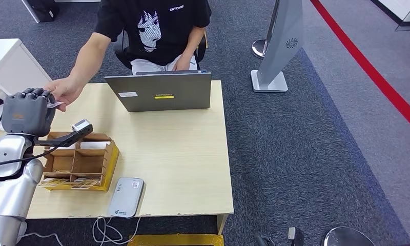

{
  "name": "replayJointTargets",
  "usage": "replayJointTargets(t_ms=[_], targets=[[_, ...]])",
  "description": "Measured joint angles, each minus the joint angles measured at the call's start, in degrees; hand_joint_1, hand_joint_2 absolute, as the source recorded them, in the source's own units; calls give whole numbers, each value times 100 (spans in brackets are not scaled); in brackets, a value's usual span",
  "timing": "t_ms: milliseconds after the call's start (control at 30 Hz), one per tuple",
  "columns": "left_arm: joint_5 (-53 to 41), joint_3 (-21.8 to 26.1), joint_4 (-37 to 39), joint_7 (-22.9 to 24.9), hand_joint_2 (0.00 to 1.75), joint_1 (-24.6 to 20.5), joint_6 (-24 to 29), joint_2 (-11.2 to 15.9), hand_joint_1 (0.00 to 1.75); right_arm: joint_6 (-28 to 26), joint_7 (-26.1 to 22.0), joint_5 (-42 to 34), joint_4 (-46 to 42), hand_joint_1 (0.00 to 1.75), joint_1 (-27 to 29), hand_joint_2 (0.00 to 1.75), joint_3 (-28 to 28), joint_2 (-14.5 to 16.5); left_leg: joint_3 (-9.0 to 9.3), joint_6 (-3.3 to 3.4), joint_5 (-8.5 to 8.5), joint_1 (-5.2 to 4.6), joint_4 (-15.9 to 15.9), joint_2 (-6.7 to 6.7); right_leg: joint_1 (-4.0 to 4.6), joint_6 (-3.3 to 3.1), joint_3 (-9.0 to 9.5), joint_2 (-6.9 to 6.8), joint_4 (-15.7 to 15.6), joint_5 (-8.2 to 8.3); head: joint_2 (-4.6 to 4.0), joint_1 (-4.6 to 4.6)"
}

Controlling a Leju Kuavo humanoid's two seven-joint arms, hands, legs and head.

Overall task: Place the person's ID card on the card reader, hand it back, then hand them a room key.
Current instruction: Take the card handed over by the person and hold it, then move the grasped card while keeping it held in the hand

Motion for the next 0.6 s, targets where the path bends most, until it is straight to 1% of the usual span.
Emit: replayJointTargets(t_ms=[500,600], targets=[[116,0,-8,0,175,-16,-36,5,175,-29,0,6,0,0,14,175,-78,0,0,0,0,0,0,0,0,0,0,0,0,0,0,0],[386,0,-100,-82,175,43,105,0,175,-39,-7,5,0,0,17,175,-106,0,-1,0,0,0,0,0,0,0,1,0,0,0,0,-1]])
